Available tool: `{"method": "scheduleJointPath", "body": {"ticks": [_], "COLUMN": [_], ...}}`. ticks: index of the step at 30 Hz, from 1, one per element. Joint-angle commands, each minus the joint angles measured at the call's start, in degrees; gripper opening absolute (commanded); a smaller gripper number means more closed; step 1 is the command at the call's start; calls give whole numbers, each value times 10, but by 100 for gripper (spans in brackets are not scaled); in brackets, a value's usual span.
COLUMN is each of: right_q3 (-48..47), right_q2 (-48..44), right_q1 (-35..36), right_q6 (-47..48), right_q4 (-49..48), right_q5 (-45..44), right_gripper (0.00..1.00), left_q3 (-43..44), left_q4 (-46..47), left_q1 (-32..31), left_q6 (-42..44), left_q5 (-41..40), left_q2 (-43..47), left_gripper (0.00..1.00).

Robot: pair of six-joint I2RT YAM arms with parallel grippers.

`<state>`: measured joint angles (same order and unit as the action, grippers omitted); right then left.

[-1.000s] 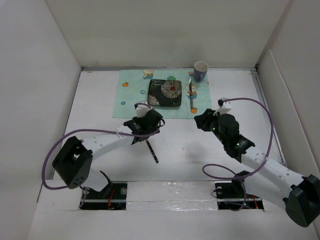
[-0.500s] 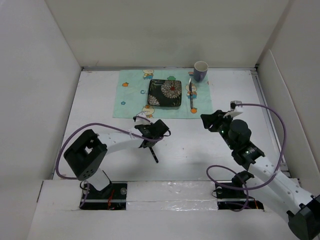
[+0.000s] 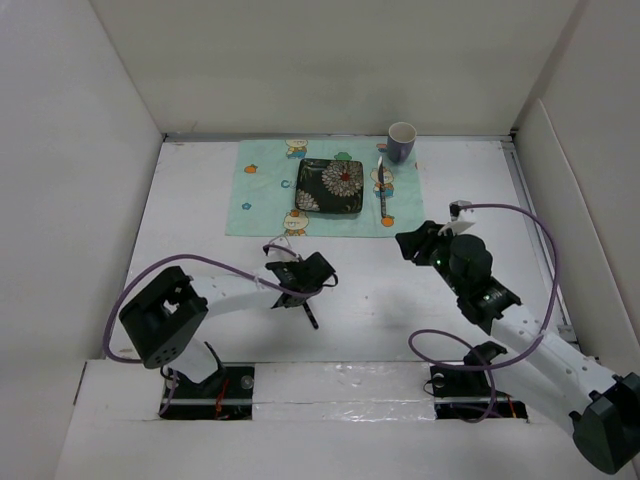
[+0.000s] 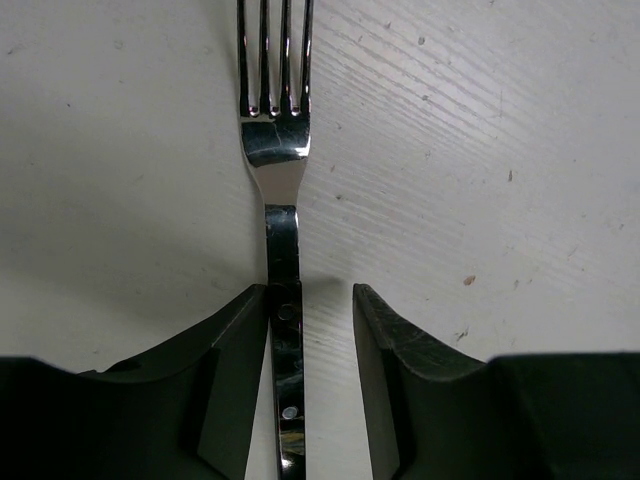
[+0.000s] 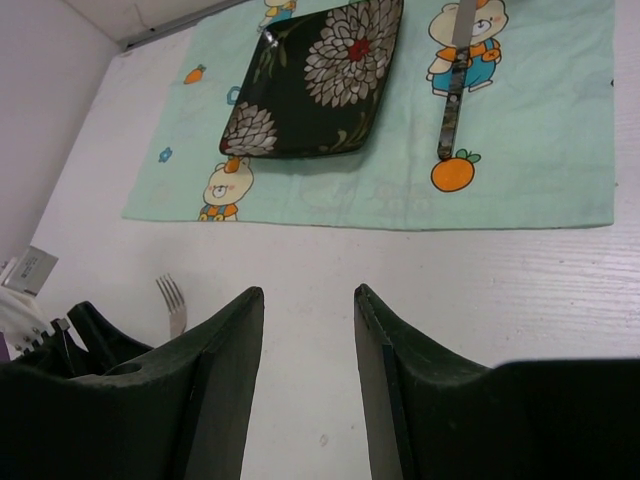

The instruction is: Set the dinner table for one person

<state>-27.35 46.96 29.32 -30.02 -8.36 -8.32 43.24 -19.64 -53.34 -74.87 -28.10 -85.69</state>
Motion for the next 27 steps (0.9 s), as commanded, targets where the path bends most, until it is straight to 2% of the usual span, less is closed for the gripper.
{"method": "scheduleJointPath", "body": {"ticks": [1, 6, 7, 13, 18, 20, 22, 24, 26, 27], "right_q3": [-14, -14, -12, -12, -8, -9, -6, -5, -8, -8], "right_q2": [6, 8, 4, -4, -8, -13, -9, -8, -12, -13], "right_q1": [-1, -1, -1, -1, -1, -1, -1, -1, -1, -1], "right_q6": [5, 5, 6, 5, 6, 8, 8, 7, 7, 8], "right_q4": [-23, -23, -21, -18, -25, -18, -26, -33, -26, -22], "right_q5": [5, 2, -6, -4, 6, 1, -6, 16, 4, 0], "right_gripper": [47, 47, 47, 47, 47, 47, 47, 47, 47, 47], "left_q3": [11, 21, 22, 33, 22, 18, 25, 45, 62, 79], "left_q4": [-33, -84, -93, -123, -89, -75, -80, -99, -95, -79], "left_q1": [-14, -21, -21, -21, -21, -21, -21, -21, -8, 9], "left_q6": [-27, -18, 8, 60, 82, 77, 77, 83, 103, 141], "left_q5": [-10, -34, -40, -38, 0, 8, 6, -17, -30, -27], "left_q2": [-43, -48, -42, -48, -63, -65, -64, -55, -34, -25], "left_gripper": [34, 26, 23, 23, 25, 12, 4, 0, 0, 0]}}
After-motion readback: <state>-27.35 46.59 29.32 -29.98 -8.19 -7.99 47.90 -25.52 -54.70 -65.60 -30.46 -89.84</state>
